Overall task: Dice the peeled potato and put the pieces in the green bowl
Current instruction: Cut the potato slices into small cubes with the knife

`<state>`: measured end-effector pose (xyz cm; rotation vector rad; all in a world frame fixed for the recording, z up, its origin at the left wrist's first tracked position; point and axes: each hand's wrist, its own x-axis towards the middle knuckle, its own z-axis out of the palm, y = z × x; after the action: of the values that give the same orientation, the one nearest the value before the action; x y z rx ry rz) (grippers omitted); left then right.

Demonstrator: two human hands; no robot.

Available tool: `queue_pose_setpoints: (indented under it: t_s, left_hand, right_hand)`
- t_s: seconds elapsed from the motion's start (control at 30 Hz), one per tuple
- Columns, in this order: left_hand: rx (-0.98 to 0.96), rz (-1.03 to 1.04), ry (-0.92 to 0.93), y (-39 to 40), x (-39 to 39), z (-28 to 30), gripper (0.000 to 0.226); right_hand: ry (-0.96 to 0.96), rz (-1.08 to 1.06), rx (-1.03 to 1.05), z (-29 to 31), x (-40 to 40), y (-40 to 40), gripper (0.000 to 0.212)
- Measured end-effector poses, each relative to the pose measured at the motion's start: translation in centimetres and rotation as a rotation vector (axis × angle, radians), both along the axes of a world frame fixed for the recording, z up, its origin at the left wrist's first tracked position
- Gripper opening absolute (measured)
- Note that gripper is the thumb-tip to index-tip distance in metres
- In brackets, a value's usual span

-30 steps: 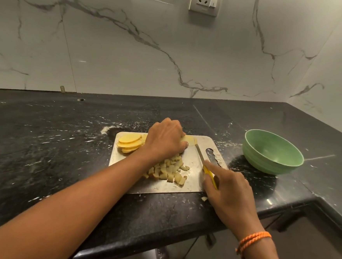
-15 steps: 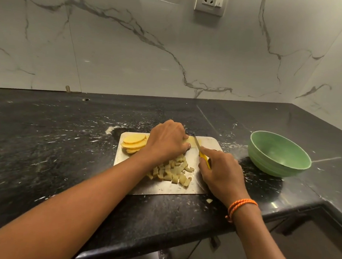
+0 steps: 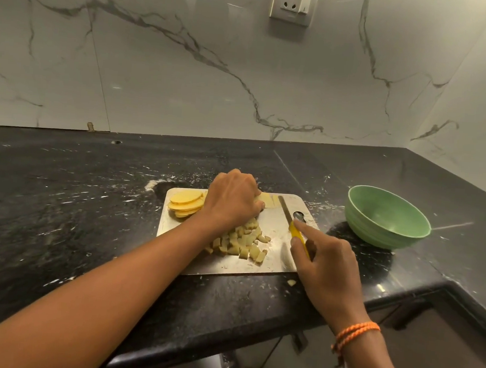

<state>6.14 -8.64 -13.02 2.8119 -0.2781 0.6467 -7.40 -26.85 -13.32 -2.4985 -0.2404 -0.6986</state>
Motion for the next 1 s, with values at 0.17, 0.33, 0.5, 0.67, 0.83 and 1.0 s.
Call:
queue_pose_setpoints:
  t_s: [0.17, 0.33, 0.5, 0.67, 0.83, 1.0]
  left_hand:
    - [-0.025, 0.01, 0.028, 0.3, -0.2, 0.1, 0.04]
    - [-0.03, -0.012, 0.032, 0.2, -0.4, 0.3, 0.038]
    - [-0.01, 0.013, 0.007, -0.1, -0.5, 0.4, 0.034]
    - [0.026, 0.03, -0.048, -0.3, -0.4, 0.1, 0.035]
    - [0.013, 0.013, -0.014, 0.2, 0.0, 0.1, 0.039]
    - [-0.064, 0.009, 0.043, 0.9, 0.0, 0.4, 0.046]
  right_hand:
    - [-0.01, 0.009, -0.055, 0.6, 3.0, 1.6, 0.039]
    - [0.065, 0.048, -0.145, 0.5, 5.1, 2.1, 0.031]
    - [0.101, 0.074, -0.167, 0.4, 4.6, 1.6, 0.037]
    - [0.095, 0.078, -0.124, -0.2, 1.3, 0.2, 0.035]
    - [0.036, 0.059, -0.017, -0.2, -0.4, 0.0, 0.038]
    - [-0.007, 0.042, 0.007, 0.4, 2.3, 1.3, 0.039]
